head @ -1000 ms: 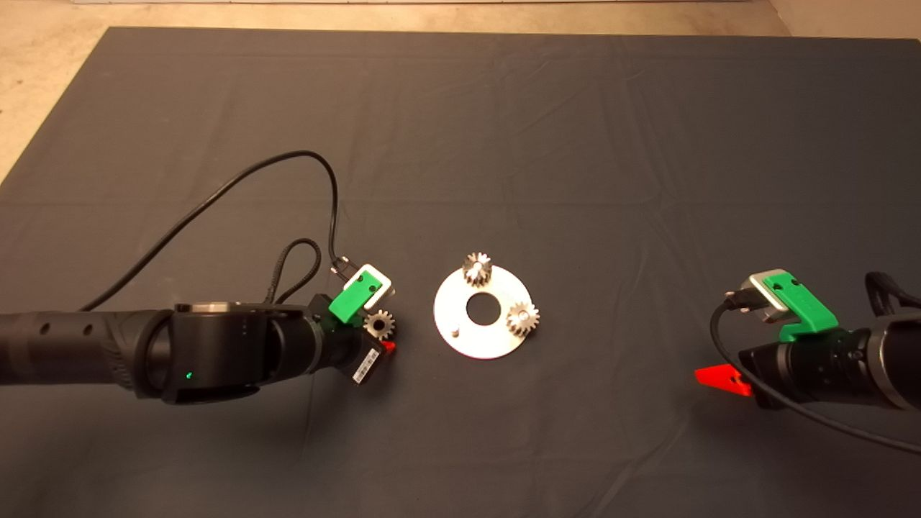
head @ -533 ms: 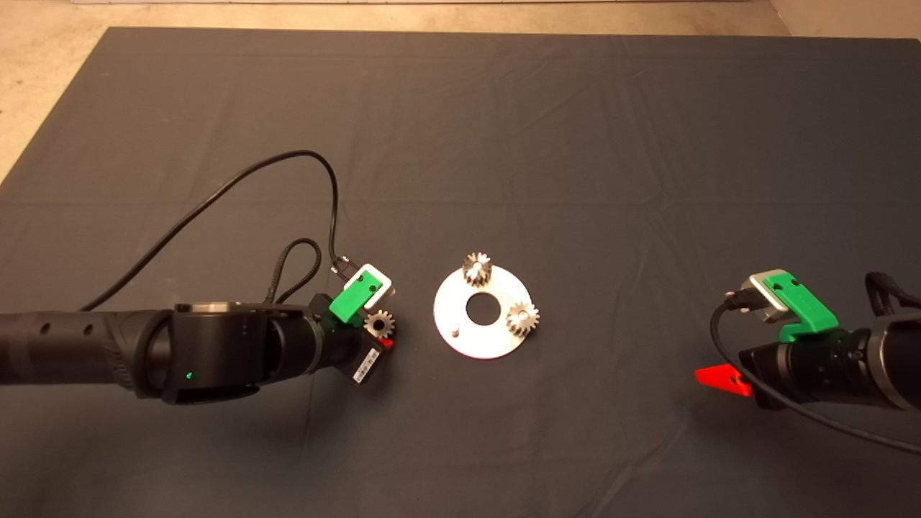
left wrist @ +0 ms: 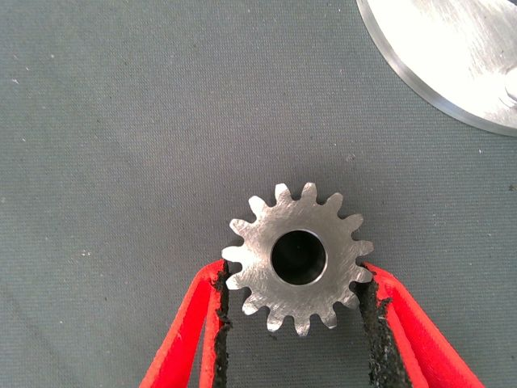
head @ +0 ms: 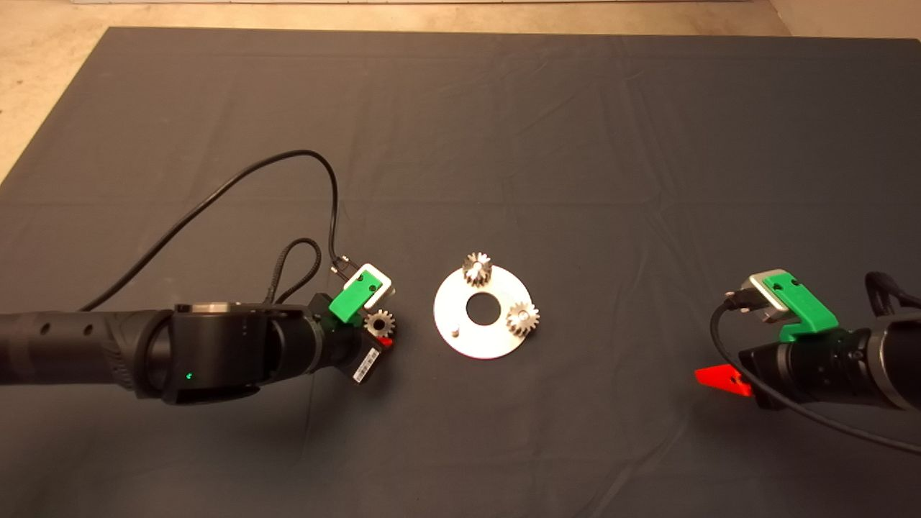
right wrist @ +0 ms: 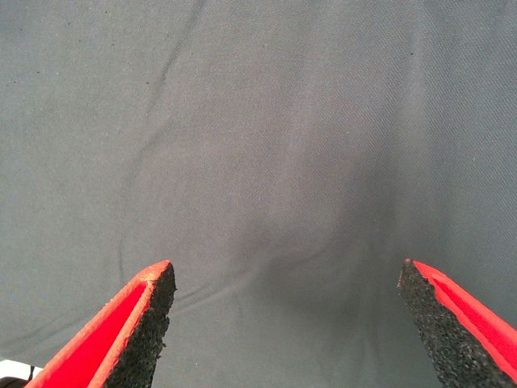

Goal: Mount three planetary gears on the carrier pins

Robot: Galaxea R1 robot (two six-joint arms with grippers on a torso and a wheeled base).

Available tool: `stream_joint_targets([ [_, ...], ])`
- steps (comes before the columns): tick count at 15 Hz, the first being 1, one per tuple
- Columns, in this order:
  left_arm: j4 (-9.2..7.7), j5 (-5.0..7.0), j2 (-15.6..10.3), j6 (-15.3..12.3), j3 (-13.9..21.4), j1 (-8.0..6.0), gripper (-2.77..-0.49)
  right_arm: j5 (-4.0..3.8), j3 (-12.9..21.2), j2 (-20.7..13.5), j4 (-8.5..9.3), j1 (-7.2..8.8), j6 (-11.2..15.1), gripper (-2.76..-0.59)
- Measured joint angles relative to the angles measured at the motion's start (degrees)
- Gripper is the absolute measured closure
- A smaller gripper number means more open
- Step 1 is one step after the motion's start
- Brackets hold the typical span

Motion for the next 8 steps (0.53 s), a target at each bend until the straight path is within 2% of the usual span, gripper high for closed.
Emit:
stream_joint_targets([
  [8, 0.31, 0.00, 0.31, -0.05, -0.02, 0.00, -0.72, 0.00, 0.00, 0.35, 0.02, 0.00, -0.02, -2.05],
])
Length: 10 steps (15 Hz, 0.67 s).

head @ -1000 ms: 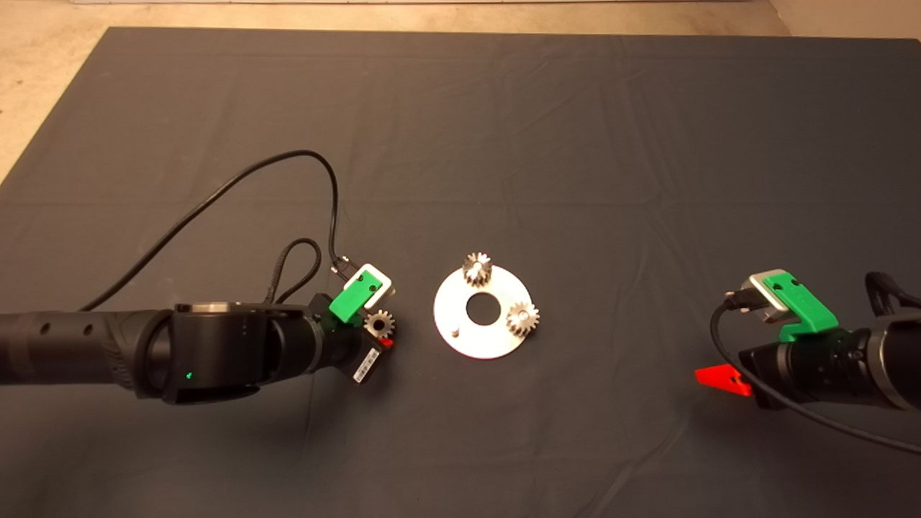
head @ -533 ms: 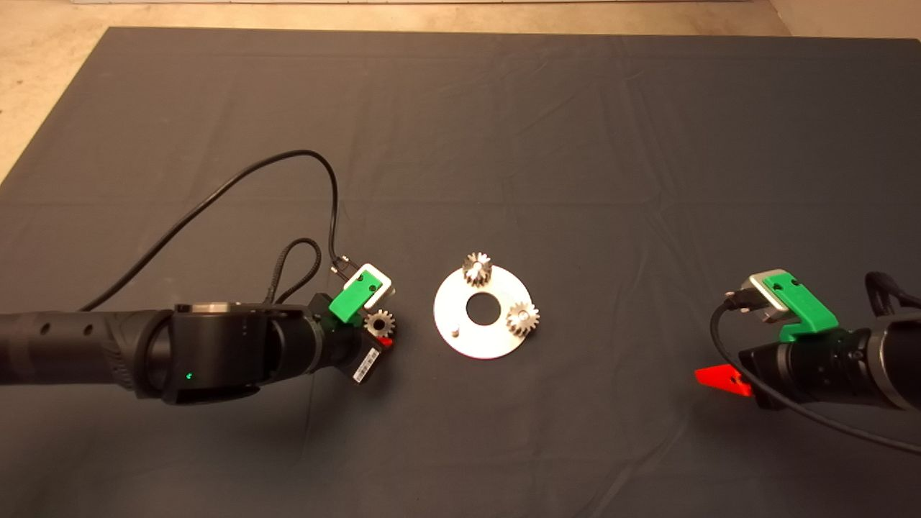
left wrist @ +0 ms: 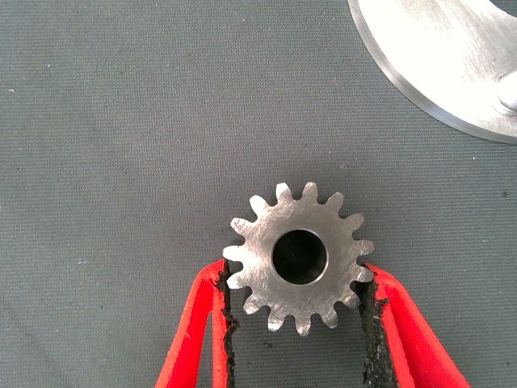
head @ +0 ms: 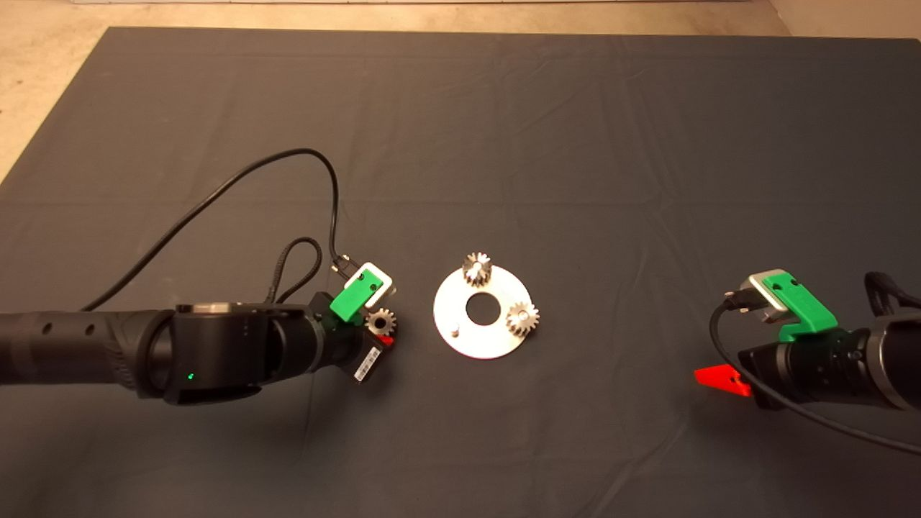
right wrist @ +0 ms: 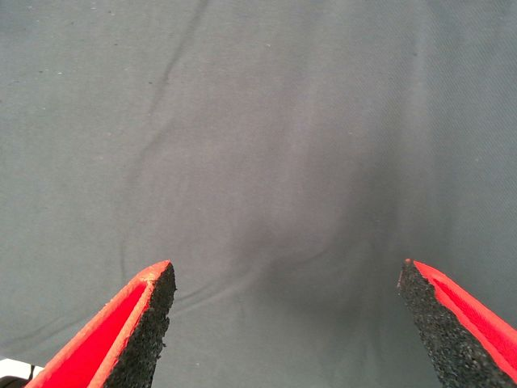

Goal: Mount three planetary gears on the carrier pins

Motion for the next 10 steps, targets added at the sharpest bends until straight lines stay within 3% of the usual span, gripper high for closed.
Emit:
stream_joint_targets([
  [7, 0.10, 0.34, -0.22, 0.06, 0.73, 0.00, -0.64, 0.00, 0.00, 0.09, 0.11, 0.00, 0.00, -2.05],
  [8, 0.24, 0.90, -0.35, 0.05, 2.36, 0.00, -0.60, -0.04, 0.00, 0.09, 0.12, 0.00, 0.00, -2.05],
  [10, 0.18, 0.49, -0.76, -0.22, 6.70, 0.00, -0.59, -0.01, 0.00, 0.09, 0.14, 0.00, -0.03, -2.05],
])
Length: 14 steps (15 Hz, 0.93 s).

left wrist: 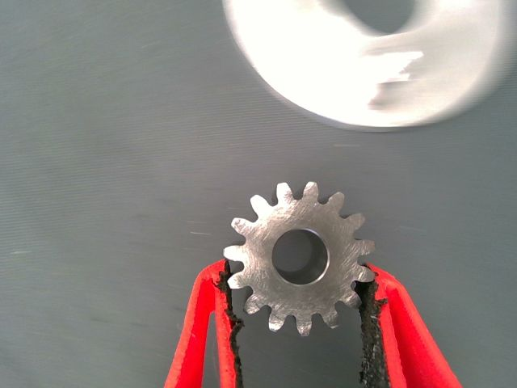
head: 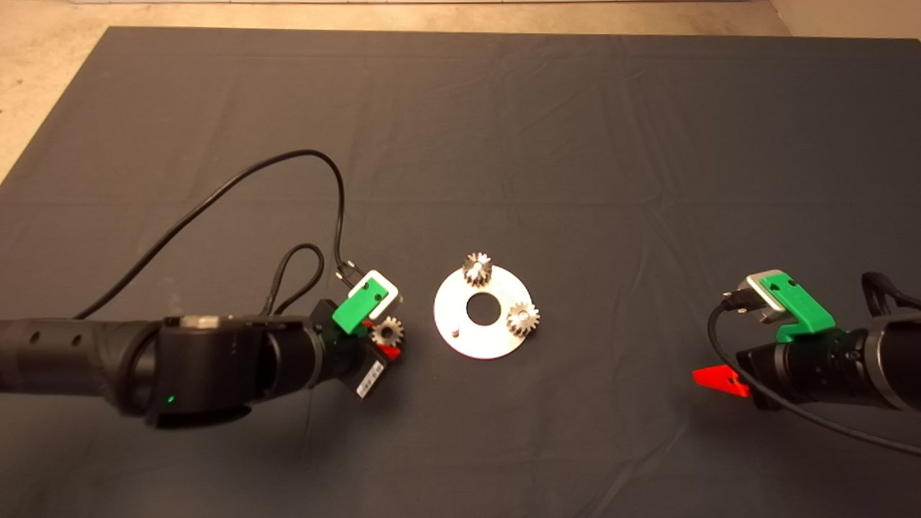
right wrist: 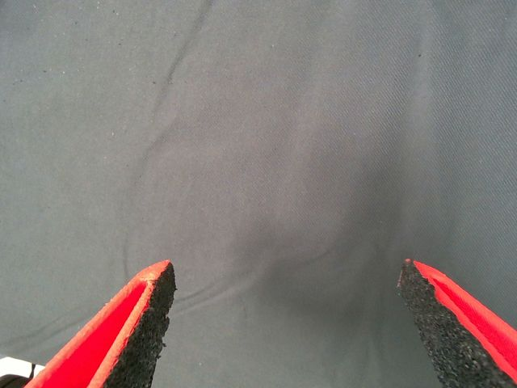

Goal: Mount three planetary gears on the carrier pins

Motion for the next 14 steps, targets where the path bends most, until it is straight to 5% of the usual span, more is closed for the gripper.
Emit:
stream_joint_targets([
  [2, 0.01, 0.14, -1.05, -0.20, 1.41, 0.00, -0.57, -0.02, 0.01, -0.04, 0.00, 0.00, 0.00, -2.05],
  [4, 0.04, 1.71, -1.52, -1.28, 3.29, -0.15, -0.57, 0.01, 0.06, -0.01, 0.02, 0.00, 0.00, -2.05],
  [7, 0.01, 2.84, -0.46, -3.64, 7.88, -2.33, -0.57, 0.01, 0.06, -0.05, 0.02, -0.02, 0.00, -2.05],
  [14, -0.18, 3.62, 4.37, -3.19, 5.94, -3.54, -0.57, -0.02, 0.22, -0.17, 0.06, -0.24, -0.46, -2.05],
])
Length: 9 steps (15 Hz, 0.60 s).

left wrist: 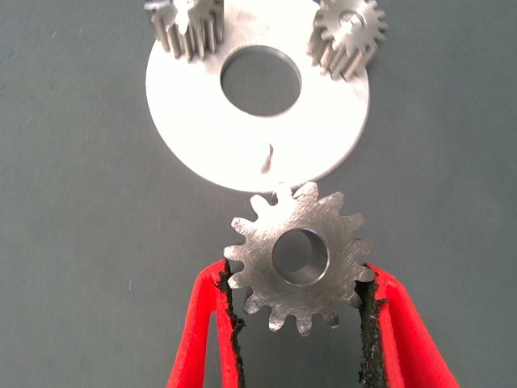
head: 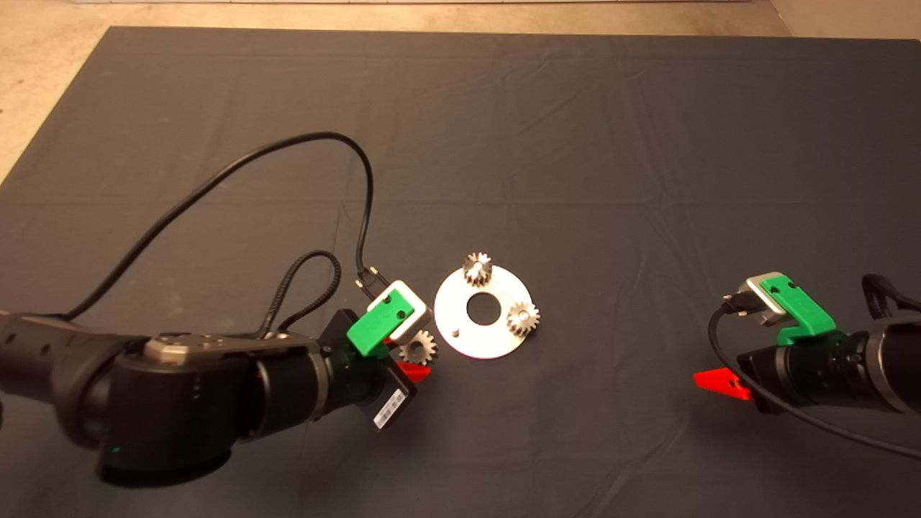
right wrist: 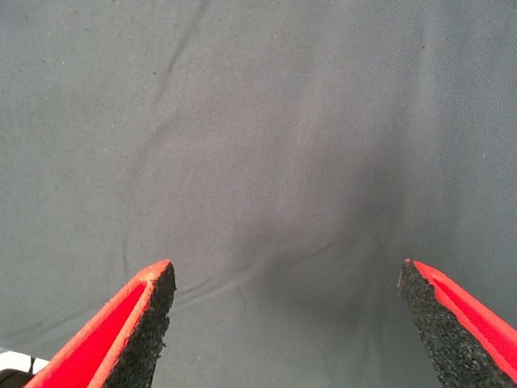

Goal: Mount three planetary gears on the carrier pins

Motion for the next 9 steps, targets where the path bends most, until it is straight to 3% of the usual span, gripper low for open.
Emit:
stream_joint_targets([
  [6, 0.00, -0.10, 8.48, 2.68, -6.72, 0.02, -0.55, 0.05, 0.06, -0.32, 0.07, -0.06, -0.61, -2.05],
  [9, 0.02, -0.30, 9.40, 4.09, -9.00, 0.02, -0.55, 0.10, 0.06, -1.22, 0.07, -0.06, -0.77, -2.05],
])
